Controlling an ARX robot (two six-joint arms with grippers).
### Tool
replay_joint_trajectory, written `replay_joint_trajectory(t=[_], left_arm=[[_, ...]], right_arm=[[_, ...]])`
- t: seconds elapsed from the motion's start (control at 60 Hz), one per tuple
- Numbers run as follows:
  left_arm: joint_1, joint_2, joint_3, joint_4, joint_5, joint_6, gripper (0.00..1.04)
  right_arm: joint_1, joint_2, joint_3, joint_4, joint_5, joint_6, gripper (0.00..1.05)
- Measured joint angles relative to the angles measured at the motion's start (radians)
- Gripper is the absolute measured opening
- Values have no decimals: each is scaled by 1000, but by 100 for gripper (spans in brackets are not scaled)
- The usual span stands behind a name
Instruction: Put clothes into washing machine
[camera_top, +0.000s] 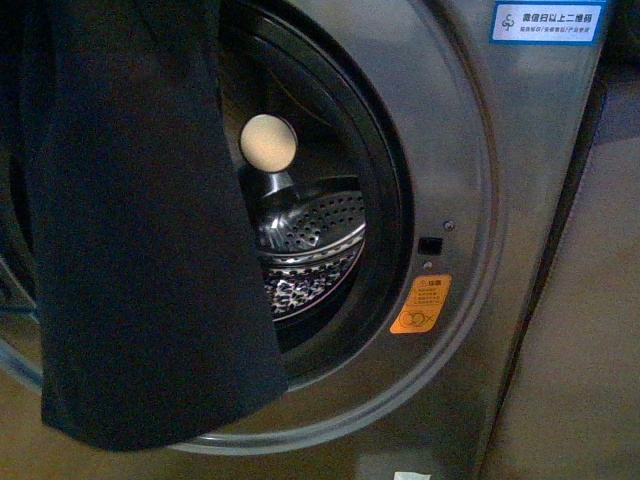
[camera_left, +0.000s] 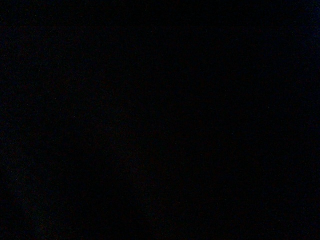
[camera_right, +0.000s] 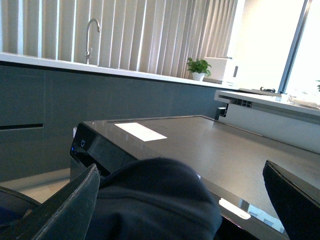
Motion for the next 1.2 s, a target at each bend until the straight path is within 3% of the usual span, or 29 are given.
replay_joint_trajectory(t=[0.183, 0.283, 0.367, 0.483, 0.667, 0.833, 0.95, 1.2], left_arm=[[28, -84, -192, 59, 48, -10, 13], [51, -83, -256, 79, 61, -17, 13], [66, -68, -290, 98, 70, -19, 13], [82, -23, -318, 145, 77, -18, 13], [78, 51, -337, 214, 77, -13, 13], [53, 143, -355, 276, 56, -6, 13], [34, 203, -356, 305, 41, 3, 13], [-7, 370, -338, 361, -9, 27, 13]], right_arm=[[2, 0, 0, 4, 11, -3, 97], [18, -25, -66, 130, 201, -44, 97], [14, -73, -158, 196, 302, -62, 97], [-53, -213, -405, 304, 401, -63, 97], [-217, -438, -787, 325, 417, 63, 97], [-271, -570, -1081, 355, 485, 179, 97], [-290, -610, -1199, 290, 476, 155, 84], [-365, -726, -1406, 352, 411, 134, 51]])
